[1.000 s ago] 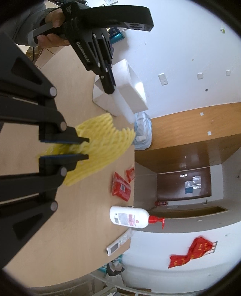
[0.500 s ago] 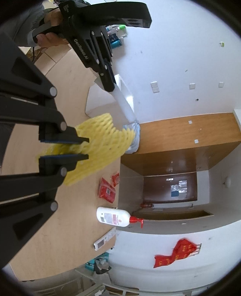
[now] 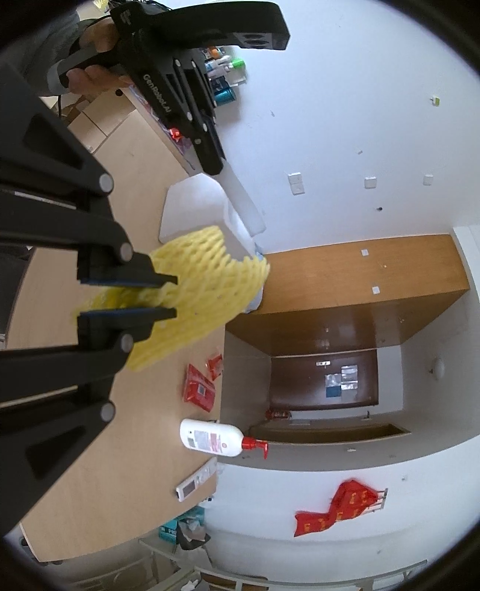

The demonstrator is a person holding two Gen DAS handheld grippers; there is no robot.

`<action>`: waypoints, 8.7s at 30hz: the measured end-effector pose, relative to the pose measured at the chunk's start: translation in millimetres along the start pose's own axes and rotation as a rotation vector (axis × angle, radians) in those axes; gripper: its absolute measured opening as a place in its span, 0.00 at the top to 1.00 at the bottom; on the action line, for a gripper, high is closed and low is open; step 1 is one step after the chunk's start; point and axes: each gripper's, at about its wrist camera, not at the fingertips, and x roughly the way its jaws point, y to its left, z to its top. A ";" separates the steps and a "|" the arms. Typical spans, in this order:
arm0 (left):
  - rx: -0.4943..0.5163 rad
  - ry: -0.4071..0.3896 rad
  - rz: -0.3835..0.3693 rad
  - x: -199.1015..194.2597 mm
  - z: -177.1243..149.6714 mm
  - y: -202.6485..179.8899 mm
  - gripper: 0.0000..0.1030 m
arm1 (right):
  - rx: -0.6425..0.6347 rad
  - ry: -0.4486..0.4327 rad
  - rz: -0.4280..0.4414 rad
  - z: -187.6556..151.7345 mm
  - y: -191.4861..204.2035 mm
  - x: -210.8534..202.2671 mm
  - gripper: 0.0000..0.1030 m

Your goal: Organize soft objects

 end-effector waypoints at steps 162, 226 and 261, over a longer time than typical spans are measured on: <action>-0.237 0.058 0.430 92.6 17.5 238.6 0.00 | -0.214 0.232 0.339 99.3 133.9 300.6 0.88; -0.183 0.020 0.357 36.8 25.3 165.4 0.00 | -0.111 0.055 0.251 91.2 88.0 152.9 0.00; -0.089 -0.080 0.135 4.8 3.4 70.8 0.00 | -0.036 -0.064 -0.042 17.2 34.5 46.2 0.00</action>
